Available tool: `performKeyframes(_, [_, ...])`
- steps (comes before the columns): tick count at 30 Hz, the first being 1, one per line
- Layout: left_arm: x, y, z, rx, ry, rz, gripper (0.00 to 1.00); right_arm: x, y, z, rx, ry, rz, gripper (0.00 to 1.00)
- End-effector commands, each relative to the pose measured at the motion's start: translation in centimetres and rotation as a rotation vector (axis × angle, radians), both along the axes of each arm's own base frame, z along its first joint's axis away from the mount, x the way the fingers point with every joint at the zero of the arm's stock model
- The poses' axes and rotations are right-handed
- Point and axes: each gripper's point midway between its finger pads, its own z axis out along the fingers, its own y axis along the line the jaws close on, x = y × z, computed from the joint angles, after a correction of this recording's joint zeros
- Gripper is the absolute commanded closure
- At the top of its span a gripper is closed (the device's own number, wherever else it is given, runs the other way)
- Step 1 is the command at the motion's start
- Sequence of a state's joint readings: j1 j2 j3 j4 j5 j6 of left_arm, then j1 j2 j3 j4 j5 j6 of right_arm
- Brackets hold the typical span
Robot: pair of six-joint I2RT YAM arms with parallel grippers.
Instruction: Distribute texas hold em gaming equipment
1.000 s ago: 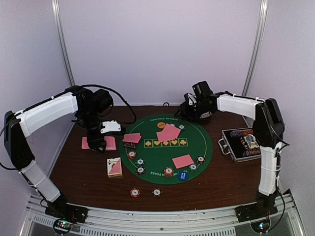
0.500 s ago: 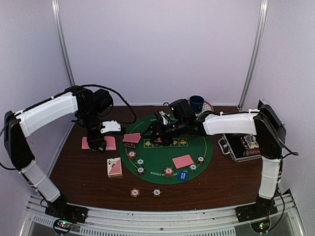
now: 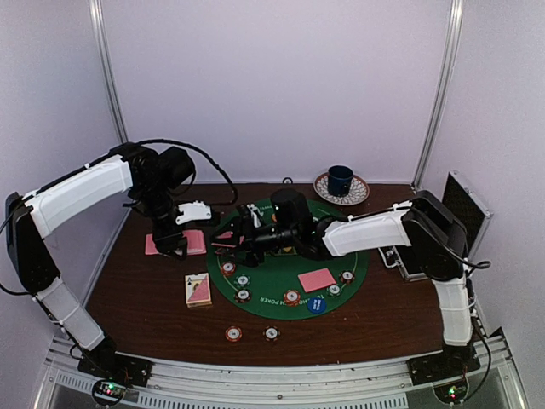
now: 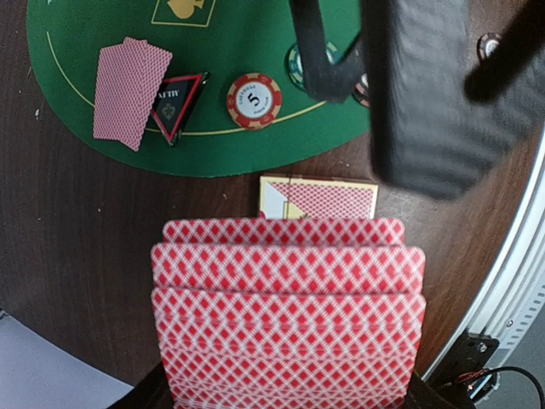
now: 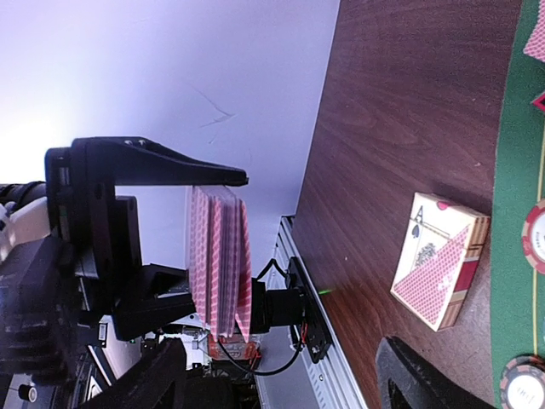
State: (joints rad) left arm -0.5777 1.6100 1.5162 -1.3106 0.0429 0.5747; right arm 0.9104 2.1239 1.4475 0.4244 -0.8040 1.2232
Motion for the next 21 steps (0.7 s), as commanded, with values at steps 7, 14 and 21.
performKeyframes(7, [0.1,-0.6,1.7,-0.051,-0.026,0.006,1.00,-1.1,3.2,3.2,0.162,0.014,0.061,0.17])
performKeyframes(14, [0.2,-0.8,1.7,-0.055,-0.023,0.005,1.00,-1.0,4.9,2.9,0.178,0.030,0.082,0.14])
performKeyframes(21, [0.1,-0.7,1.8,-0.054,-0.021,0.004,1.00,-0.6,6.9,3.0,0.240,0.060,0.085,0.13])
